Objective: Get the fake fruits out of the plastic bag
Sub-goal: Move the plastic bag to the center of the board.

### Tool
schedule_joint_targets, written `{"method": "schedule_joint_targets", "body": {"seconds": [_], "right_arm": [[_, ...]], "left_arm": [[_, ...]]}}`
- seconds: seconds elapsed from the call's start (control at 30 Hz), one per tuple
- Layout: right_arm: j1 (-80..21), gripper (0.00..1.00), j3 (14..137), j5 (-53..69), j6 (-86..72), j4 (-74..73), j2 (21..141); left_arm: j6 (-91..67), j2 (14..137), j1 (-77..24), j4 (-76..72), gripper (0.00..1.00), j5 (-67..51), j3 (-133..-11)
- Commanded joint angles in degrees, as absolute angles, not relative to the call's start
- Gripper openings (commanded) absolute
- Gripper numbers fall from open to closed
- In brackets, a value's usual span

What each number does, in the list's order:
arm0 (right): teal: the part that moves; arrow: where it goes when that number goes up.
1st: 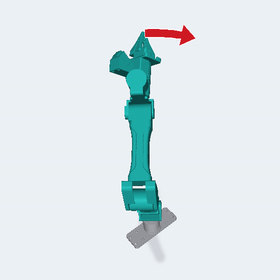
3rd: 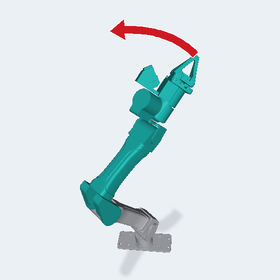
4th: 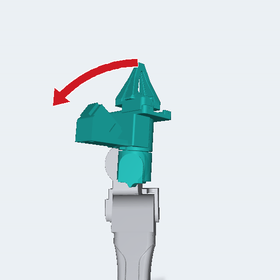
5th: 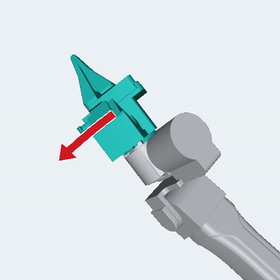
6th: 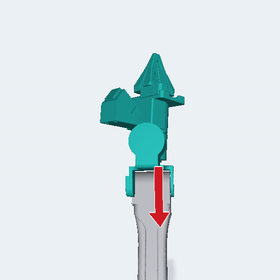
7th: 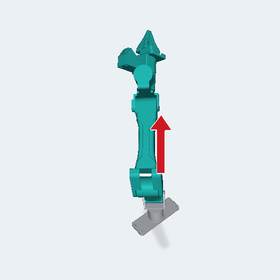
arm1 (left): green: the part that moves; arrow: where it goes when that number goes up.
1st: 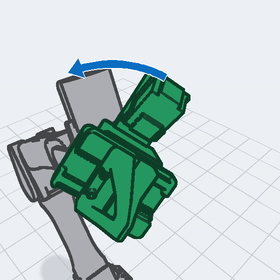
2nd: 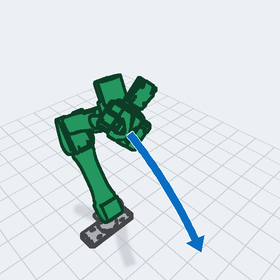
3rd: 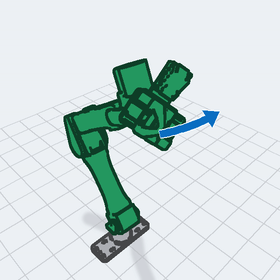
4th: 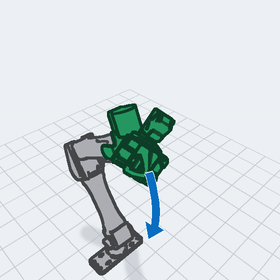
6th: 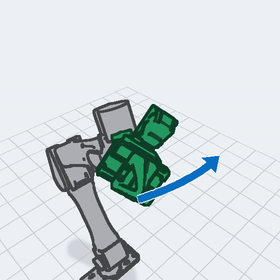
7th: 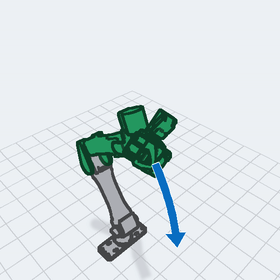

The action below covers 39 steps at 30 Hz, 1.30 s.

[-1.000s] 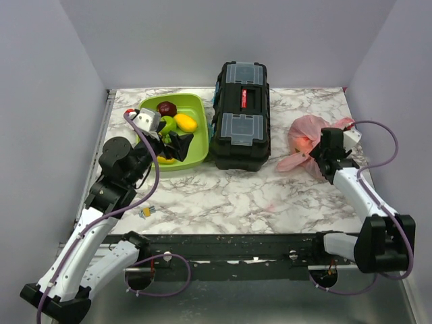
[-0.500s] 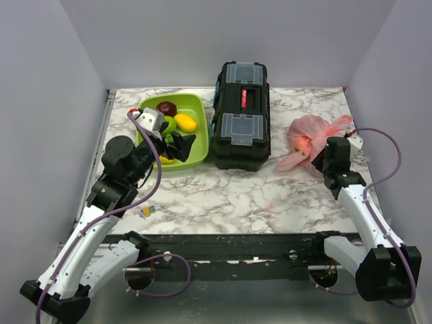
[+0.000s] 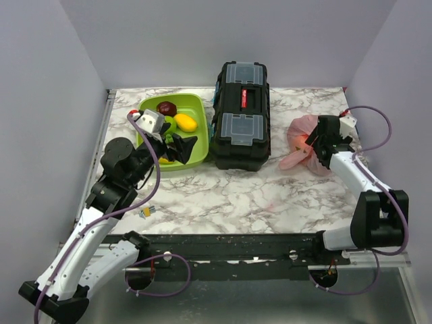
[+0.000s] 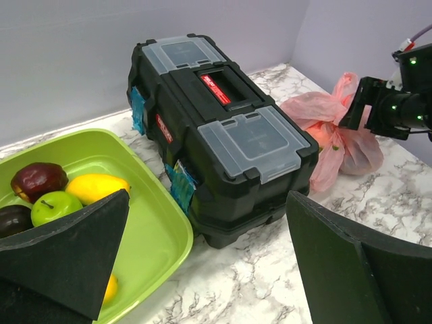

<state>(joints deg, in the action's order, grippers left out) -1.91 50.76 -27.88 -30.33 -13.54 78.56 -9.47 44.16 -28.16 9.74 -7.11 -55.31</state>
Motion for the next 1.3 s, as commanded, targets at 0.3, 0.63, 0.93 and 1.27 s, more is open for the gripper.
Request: {"method": "schedule_joint_targets", "body": {"seconds": [0.3,0.63,0.93,1.27], "right_arm": [[-1.84,0.35,49.43,-25.57,-27.36,-12.68,80.49],[-1.89,0.04,41.62,-13.10,-28.98,-19.79,65.54],[-10.93,0.01,40.10,-4.71,-36.41,-28.05,57.90],[-27.34,0.01,38.66,-0.43,-45.23,-36.84,48.18]], "left_arm": [[-8.96,43.80,-30.74,9.50,0.99,-7.62,-54.91],[-8.79,45.25,-30.76,10.60,0.99,-7.56,-55.61],[-9.05,47.11,-30.83,10.38,0.99,-8.51,-55.46],[-10.18,49.01,-30.84,10.43,0.99,-11.26,-55.77]]}}
